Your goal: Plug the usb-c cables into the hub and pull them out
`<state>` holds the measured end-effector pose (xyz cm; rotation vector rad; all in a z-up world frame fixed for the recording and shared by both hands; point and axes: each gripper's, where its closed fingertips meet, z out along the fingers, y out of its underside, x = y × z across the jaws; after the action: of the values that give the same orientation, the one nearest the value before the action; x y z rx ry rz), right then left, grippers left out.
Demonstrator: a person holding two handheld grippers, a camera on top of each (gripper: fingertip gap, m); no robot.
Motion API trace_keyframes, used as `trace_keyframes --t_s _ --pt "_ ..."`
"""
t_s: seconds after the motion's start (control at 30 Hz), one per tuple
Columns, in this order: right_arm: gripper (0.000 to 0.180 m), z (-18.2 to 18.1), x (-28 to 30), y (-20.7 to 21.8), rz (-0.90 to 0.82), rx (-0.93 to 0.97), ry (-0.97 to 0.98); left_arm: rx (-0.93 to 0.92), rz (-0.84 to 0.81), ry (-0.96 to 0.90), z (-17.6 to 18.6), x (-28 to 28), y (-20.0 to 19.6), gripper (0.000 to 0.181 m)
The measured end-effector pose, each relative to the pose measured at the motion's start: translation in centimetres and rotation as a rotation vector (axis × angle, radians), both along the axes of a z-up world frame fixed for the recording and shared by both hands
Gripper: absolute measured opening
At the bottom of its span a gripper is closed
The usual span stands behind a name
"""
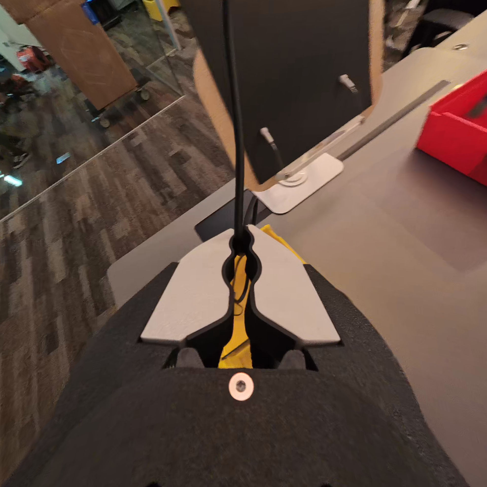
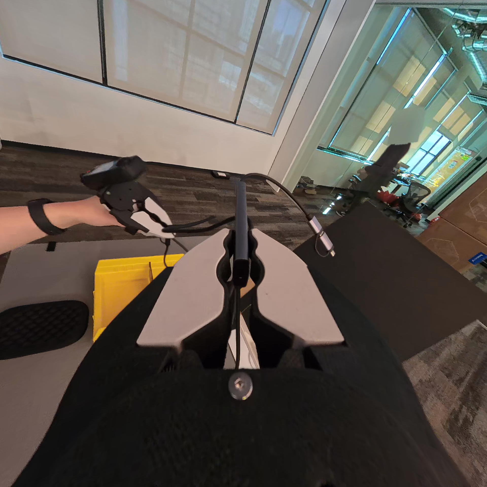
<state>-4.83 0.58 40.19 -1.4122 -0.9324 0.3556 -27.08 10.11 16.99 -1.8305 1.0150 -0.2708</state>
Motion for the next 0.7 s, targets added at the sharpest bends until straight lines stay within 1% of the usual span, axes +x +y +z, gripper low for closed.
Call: trace_keyframes --t_s 0.07,0.13,0.2,0.3,0.37,0.47,0.5,0.57,0.6,0.63,0.67,0.7 --pt "0.011 -0.2 0.9 -0.4 -0.004 -0.026 0.008 -0.024 -0.084 -0.048 0.9 2.5 -2.6 0.001" --pt "0.011 -0.8 2.0 -0.9 -0.004 -0.077 0.045 -0.096 -0.174 -0.144 1.3 5.8 -6.0 0.002" --pt "0.01 -2.3 3.0 -1.6 0.023 -0.162 0.104 -0.151 -0.23 -0.184 0.0 8.7 -9.1 0.002" --pt "0.011 -6.6 4.1 -2.3 0.081 -0.349 0.228 -0.197 -0.241 -0.21 -4.8 11.9 -12.0 0.002" --pt "0.011 -10.6 4.8 -2.6 0.113 -0.46 0.292 -0.227 -0.217 -0.214 -9.4 13.5 -13.1 0.002" --pt "0.01 -17.4 5.9 -3.0 0.164 -0.659 0.389 -0.265 -0.228 -0.17 -16.7 15.6 -15.1 0.003" --pt "0.01 -19.6 6.4 -3.0 0.17 -0.739 0.426 -0.285 -0.248 -0.157 -18.7 16.4 -16.0 0.003" --pt "0.01 -23.1 7.5 -2.9 0.18 -0.858 0.494 -0.291 -0.254 -0.14 -21.2 17.3 -17.5 0.005" --pt "0.01 -24.5 8.1 -2.9 0.186 -0.895 0.519 -0.268 -0.23 -0.122 -21.9 17.3 -17.7 0.009" --pt "0.01 -25.7 8.7 -2.8 0.184 -0.923 0.536 -0.223 -0.186 -0.1 -22.2 17.0 -17.5 0.024" --pt "0.011 -26.7 9.3 -2.7 0.172 -0.938 0.536 -0.177 -0.159 -0.068 -22.4 16.6 -17.5 0.044" --pt "0.011 -27.8 9.9 -2.5 0.152 -0.945 0.521 -0.149 -0.159 -0.023 -22.6 16.2 -17.9 0.059"
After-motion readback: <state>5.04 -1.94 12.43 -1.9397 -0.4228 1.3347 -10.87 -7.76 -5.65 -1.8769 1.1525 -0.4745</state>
